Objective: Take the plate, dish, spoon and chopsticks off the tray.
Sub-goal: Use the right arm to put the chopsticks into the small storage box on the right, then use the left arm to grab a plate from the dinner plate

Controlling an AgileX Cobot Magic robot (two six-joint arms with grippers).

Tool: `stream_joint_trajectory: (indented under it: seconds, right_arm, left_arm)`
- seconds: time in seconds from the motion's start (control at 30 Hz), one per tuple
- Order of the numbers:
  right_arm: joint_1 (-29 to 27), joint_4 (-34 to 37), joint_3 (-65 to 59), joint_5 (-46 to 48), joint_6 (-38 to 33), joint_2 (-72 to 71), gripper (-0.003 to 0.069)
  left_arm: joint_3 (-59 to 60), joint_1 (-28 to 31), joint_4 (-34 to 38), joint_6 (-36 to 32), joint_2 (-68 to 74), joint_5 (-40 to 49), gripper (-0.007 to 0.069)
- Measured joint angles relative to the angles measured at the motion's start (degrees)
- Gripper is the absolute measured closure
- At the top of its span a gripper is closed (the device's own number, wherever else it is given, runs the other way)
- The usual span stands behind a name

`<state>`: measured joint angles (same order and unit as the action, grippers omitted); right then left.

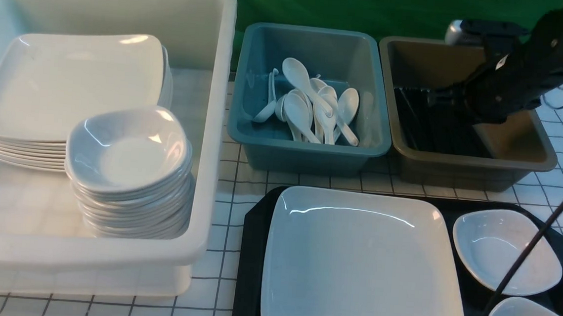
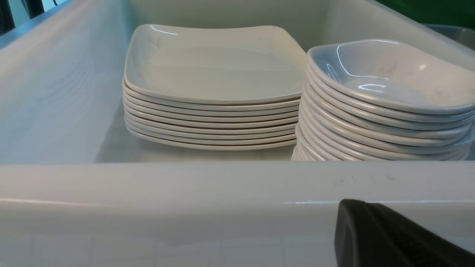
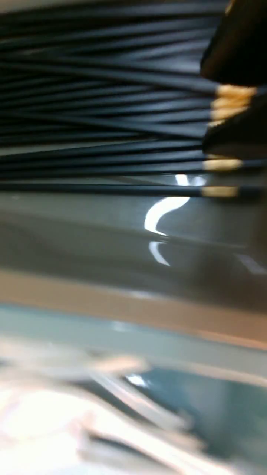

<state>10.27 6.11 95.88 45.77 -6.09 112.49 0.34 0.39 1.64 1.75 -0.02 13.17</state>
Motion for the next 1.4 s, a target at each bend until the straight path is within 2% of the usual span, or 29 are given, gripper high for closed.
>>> stream_joint_trajectory:
  seconds: [0.03,0.1,0.13,0.3,0.37,0.47,0.63,0.9,0.93,0.97,1.0,1.03,1.1,1.13,1.17,1.2,1.4]
  right_arm:
    - [0.0,0.0,0.01,0.0,-0.19,-0.44,0.0502]
    - [0.0,0.07,0.39,6.95,-2.64,-6.06,0.0601]
    - [0.0,0.12,0.47,9.49,-3.18,-8.59,0.0627]
    - [0.0,0.18,0.53,20.81,-4.42,-20.9,0.0652]
    - [0.0,0.18,-0.16,22.44,-4.42,-25.22,0.0651]
    - [0.0,0.18,-2.91,22.88,-4.23,-31.11,0.0651]
    - [0.0,0.18,-16.11,21.5,-4.02,-46.43,0.065]
    - [0.0,0.23,-40.88,8.76,-4.02,-67.59,0.0646]
    - [0.0,0.23,-43.39,7.75,-4.02,-69.14,0.0644]
    - [0.0,0.23,-47.0,5.53,-4.02,-72.74,0.0642]
    - [0.0,0.23,-48.14,5.2,-4.02,-73.25,0.0642]
    - [0.0,0.23,-51.88,2.95,-4.02,-77.01,0.0642]
    - [0.0,0.18,-56.32,0.67,-4.0,-81.1,0.0641]
    - [0.0,0.18,-58.13,-0.09,-4.0,-82.5,0.0641]
    - [0.0,0.18,-58.45,-0.39,-4.0,-83.13,0.0641]
    - [0.0,0.18,-60.78,-1.28,-3.96,-85.22,0.0641]
    - [0.0,0.18,-63.1,-1.97,-3.96,-87.11,0.0634]
  left_arm:
    - [0.0,0.0,0.0,0.0,0.0,0.0,0.062]
    - [0.0,0.0,-0.18,0.0,0.0,0.0,0.062]
    - [0.0,0.0,-0.17,0.0,0.0,0.0,0.062]
    - [0.0,0.0,-0.57,0.0,0.0,0.0,0.062]
    - [0.0,0.0,-1.08,0.0,0.0,0.0,0.062]
    - [0.0,0.0,-1.64,0.0,0.0,0.0,0.062]
    - [0.0,0.0,-3.19,0.0,0.0,0.0,0.062]
    - [0.0,0.0,-2.42,0.31,0.0,-0.14,0.062]
    - [0.0,0.0,-1.23,1.14,0.0,-0.37,0.062]
    - [0.0,0.0,3.76,3.21,0.0,-1.52,0.062]
    - [0.0,0.0,3.76,3.67,0.0,-1.52,0.062]
    - [0.0,0.0,14.24,8.66,0.0,-3.66,0.062]
    - [0.0,0.0,27.24,14.18,0.0,-6.17,0.062]
    - [0.0,0.0,31.91,15.75,0.0,-7.14,0.062]
    - [0.0,0.0,32.96,16.05,0.0,-7.4,0.062]
    - [0.0,0.0,40.28,17.78,0.0,-9.42,0.062]
    - [0.0,0.0,47.3,20.39,0.0,-14.66,0.062]
